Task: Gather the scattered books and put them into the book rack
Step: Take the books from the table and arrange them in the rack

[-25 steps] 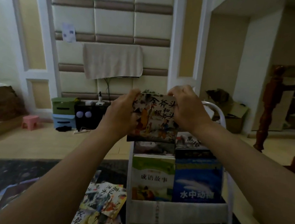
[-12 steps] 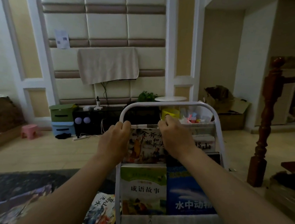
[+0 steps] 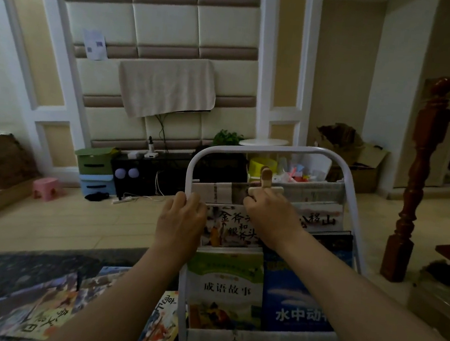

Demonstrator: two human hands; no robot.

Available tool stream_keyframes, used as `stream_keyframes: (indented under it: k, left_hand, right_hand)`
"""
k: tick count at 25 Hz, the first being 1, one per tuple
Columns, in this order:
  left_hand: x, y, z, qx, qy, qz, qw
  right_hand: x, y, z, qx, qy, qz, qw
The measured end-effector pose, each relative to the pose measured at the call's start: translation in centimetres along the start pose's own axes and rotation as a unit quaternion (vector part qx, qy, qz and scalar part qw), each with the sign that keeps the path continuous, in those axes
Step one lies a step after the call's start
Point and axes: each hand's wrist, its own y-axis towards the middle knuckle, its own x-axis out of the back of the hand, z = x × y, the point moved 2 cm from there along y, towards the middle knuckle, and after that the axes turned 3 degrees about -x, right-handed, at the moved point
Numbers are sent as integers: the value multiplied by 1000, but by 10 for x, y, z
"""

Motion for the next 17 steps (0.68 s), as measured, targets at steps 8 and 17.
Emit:
stream_keyframes:
  k: [8, 17]
  left_hand:
    - [-2, 0, -2, 8, -53, 39, 998]
    - [11, -45, 30, -39, -236, -13, 971]
  right_hand:
    - [2, 2, 4, -24, -6, 34, 999]
    - [31, 5, 51, -63, 38, -13, 997]
